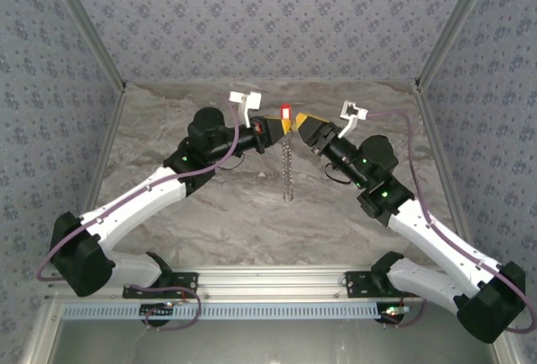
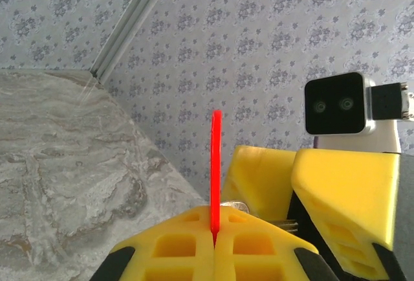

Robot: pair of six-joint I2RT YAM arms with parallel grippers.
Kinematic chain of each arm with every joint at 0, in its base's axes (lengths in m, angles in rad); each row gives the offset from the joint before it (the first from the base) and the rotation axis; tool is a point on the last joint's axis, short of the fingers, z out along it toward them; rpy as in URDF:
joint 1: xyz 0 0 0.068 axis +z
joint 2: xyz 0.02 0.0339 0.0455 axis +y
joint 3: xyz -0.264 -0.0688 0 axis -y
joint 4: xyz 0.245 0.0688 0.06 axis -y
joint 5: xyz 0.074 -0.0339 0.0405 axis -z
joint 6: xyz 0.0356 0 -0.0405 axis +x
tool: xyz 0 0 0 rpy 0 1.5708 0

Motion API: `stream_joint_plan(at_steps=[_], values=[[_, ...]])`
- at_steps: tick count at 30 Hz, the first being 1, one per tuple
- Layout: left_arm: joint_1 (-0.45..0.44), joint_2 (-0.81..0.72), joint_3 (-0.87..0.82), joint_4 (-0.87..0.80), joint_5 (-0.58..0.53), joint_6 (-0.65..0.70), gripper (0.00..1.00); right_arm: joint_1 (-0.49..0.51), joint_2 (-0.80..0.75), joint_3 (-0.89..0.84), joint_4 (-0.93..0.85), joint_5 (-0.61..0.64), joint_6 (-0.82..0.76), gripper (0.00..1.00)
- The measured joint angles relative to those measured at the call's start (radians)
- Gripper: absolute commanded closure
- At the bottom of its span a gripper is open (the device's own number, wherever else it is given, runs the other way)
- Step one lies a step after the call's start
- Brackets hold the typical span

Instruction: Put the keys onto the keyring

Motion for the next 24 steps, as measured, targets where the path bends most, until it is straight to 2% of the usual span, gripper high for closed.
stream_joint_plan(at_steps=[6, 13, 17, 21, 22, 24], values=[[0.000, 0.000, -0.028, 0.055, -0.032, -0.027, 1.00, 0.013, 0.016, -0.032, 0.063, 0.011, 0.039, 0.51], [0.000, 0.000, -0.068, 0.091, -0.083, -0.060, 1.00, 0.027, 0.020, -0.071, 0.097, 0.032, 0.064, 0.57], [0.000, 0.000, -0.068, 0.110, -0.093, -0.071, 1.00, 0.028, 0.031, -0.071, 0.119, 0.037, 0.076, 0.68], [0.000, 0.000, -0.068, 0.118, -0.094, -0.079, 1.00, 0.030, 0.052, -0.071, 0.131, 0.039, 0.086, 0.91], [0.000, 0.000, -0.068, 0.120, -0.097, -0.079, 1.00, 0.031, 0.058, -0.071, 0.133, 0.039, 0.088, 1.00], [0.000, 0.000, -0.068, 0.119, -0.101, -0.079, 1.00, 0.031, 0.062, -0.071, 0.138, 0.040, 0.090, 1.00]])
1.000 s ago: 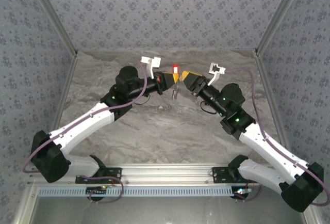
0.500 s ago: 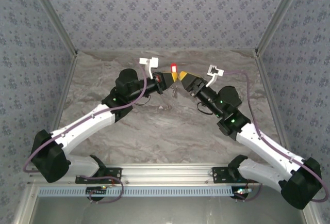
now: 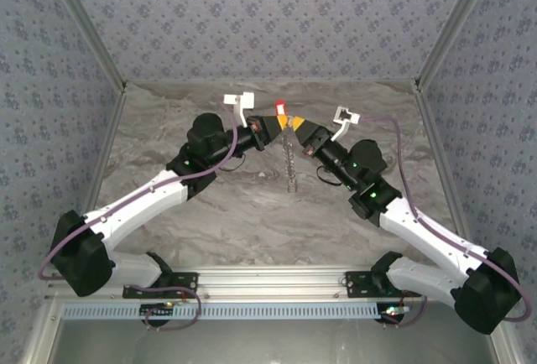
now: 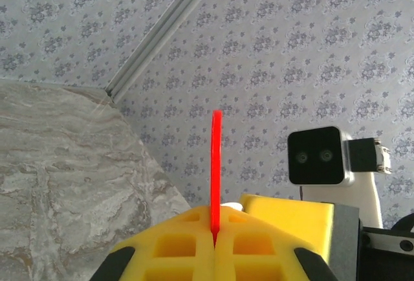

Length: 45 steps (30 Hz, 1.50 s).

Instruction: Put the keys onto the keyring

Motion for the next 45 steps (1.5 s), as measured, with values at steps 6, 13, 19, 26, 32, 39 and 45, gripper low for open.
stream_joint_plan(at_steps=[6, 13, 19, 26, 32, 39, 45], values=[[0.000, -0.002, 0.000, -0.023, 0.004, 0.017, 0.39, -0.009, -0.003, 0.005, -0.037, -0.002, -0.002, 1.00], [0.000, -0.078, -0.012, -0.105, -0.022, 0.059, 0.24, -0.062, -0.040, 0.045, -0.182, -0.009, -0.013, 1.00], [0.000, -0.173, -0.084, -0.110, -0.046, 0.064, 0.24, -0.086, -0.080, 0.066, -0.254, -0.032, -0.016, 1.00], [0.000, -0.176, -0.121, -0.158, -0.056, 0.071, 0.25, -0.093, -0.086, 0.106, -0.337, -0.091, -0.035, 1.00], [0.000, -0.176, -0.104, -0.249, -0.063, 0.135, 0.31, -0.106, -0.089, 0.140, -0.375, -0.158, -0.061, 1.00], [0.000, -0.177, -0.042, -0.355, -0.072, 0.238, 0.40, -0.117, -0.089, 0.146, -0.386, -0.246, -0.082, 1.00], [0.000, -0.171, 0.016, -0.431, -0.059, 0.325, 0.42, -0.130, -0.089, 0.171, -0.419, -0.330, -0.108, 1.00]])
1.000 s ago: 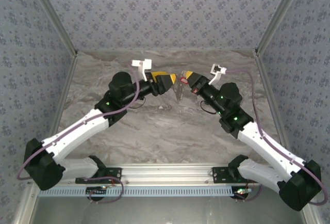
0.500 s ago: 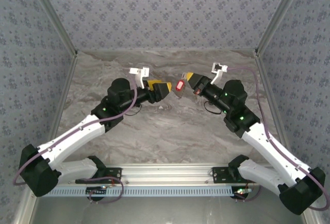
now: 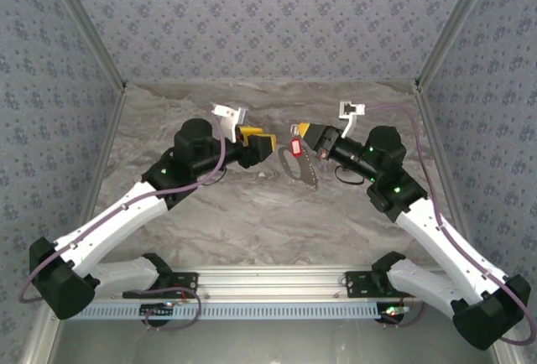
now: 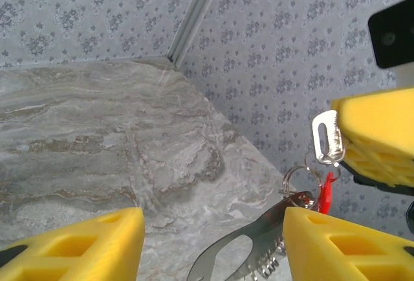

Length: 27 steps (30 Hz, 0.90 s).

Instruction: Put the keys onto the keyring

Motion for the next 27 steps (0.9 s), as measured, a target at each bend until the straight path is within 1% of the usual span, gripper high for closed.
stream_joint_plan(at_steps=[6, 14, 22, 27], values=[[-0.011, 0.019, 0.021, -0.066, 0.003, 0.072, 0.42, -0.005, -0.005, 0.024, -0.008, -0.051, -0.016, 1.00], [-0.068, 0.082, 0.055, -0.101, 0.003, 0.114, 0.42, -0.004, -0.006, 0.024, -0.007, -0.059, -0.019, 1.00], [-0.104, 0.120, 0.082, -0.100, -0.002, 0.125, 0.41, 0.000, -0.006, 0.024, -0.004, -0.058, -0.017, 1.00], [-0.106, 0.116, 0.079, -0.048, -0.001, 0.124, 0.38, 0.007, -0.006, 0.022, -0.004, -0.058, -0.017, 1.00]])
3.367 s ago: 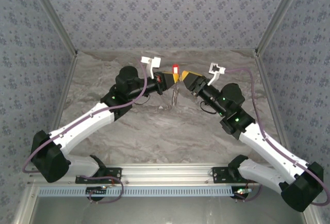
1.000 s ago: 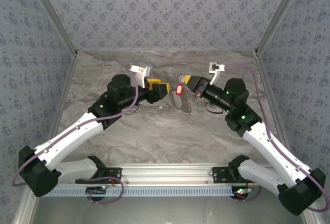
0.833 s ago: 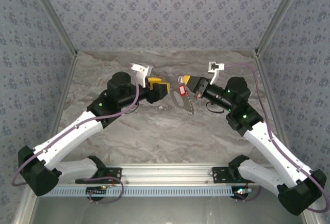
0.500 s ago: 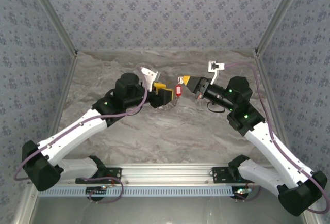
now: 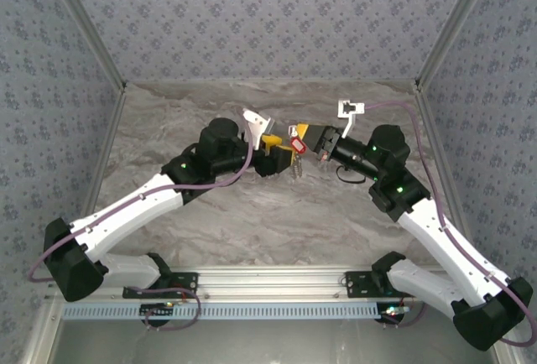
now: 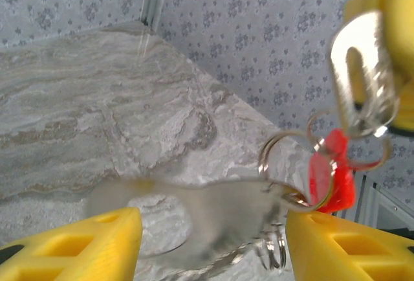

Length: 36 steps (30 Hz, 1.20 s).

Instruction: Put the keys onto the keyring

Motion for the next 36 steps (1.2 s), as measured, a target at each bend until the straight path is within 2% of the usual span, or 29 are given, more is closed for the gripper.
stream_joint_plan(at_steps=[3, 11, 19, 24, 35, 36], values=[[0.000, -0.021, -0.025, 0.052, 0.000, -0.002, 0.39, 0.004, 0.000, -0.002, 0.000, 0.000, 0.000, 1.00], [0.000, -0.051, -0.045, 0.113, -0.008, -0.010, 0.56, 0.013, 0.000, -0.008, 0.002, 0.000, 0.000, 1.00], [-0.001, -0.051, -0.046, 0.132, -0.008, -0.013, 0.80, 0.025, 0.000, -0.008, 0.003, 0.011, 0.000, 1.00], [-0.004, -0.052, -0.060, 0.160, -0.016, -0.014, 1.00, 0.029, 0.000, -0.008, 0.000, 0.019, 0.000, 1.00], [-0.006, -0.080, -0.102, 0.200, -0.046, -0.012, 1.00, 0.034, 0.000, -0.008, -0.004, 0.027, 0.000, 1.00], [-0.006, -0.080, -0.103, 0.203, -0.046, -0.012, 0.90, 0.034, 0.000, -0.008, -0.004, 0.027, 0.000, 1.00]])
